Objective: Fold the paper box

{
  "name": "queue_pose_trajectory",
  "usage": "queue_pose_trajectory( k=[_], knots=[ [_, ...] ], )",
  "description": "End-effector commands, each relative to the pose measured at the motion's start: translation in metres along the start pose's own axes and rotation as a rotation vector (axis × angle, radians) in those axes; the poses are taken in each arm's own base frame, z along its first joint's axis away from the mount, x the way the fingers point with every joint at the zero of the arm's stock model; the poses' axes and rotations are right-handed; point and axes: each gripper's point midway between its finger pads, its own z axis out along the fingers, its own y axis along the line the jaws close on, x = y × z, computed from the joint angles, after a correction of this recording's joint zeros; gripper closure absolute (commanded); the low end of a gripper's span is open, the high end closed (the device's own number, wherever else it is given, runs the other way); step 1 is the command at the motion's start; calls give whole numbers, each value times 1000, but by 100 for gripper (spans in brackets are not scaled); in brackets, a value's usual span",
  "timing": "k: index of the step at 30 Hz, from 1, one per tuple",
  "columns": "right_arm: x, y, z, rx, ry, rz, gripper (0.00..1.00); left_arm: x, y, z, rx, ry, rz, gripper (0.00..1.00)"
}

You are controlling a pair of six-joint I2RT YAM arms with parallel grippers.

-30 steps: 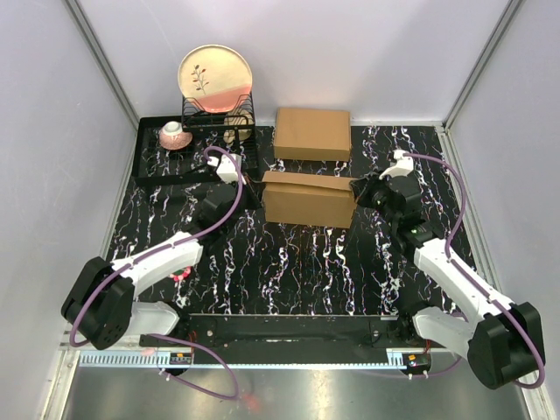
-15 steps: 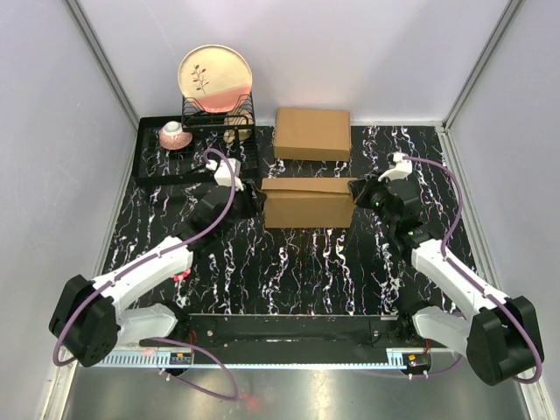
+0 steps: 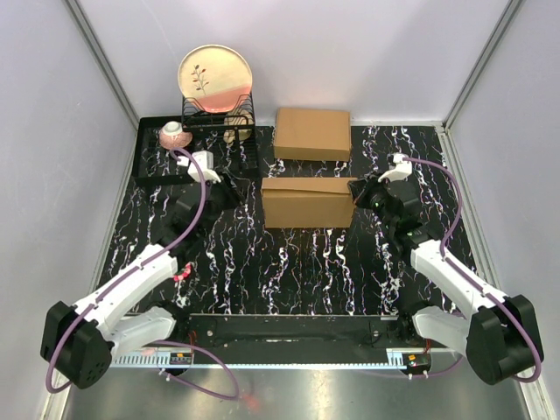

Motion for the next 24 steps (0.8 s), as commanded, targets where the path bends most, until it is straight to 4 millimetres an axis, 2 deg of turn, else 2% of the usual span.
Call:
queue_pose_trajectory(
  k=[1,2,3,5,12,17,20,24],
  knots=[
    [51,-35,-11,116,164,-24,95,-32,-30,6,129,-113,-72,55],
    [50,-35,-11,115,163,-26,95,-23,-32,14,138,-83,-69,64],
    [50,-35,-12,116,162,-26,95,-27,-38,16,156,-86,-72,67],
    [50,-35,-12,114,165,-29,95,-18,-41,25,162,-53,-88,73],
    [52,-35,-14,114,171,-31,95,-30,-59,36,226,-83,-99,89],
    [56,-37,-14,116,178,-32,95,-46,-65,35,246,-136,-93,90],
    [55,-38,-14,117,178,-30,96,-45,-68,37,260,-132,-82,90],
    [58,-39,-13,121,186,-29,96,-17,-68,45,257,-53,-51,93]
  ],
)
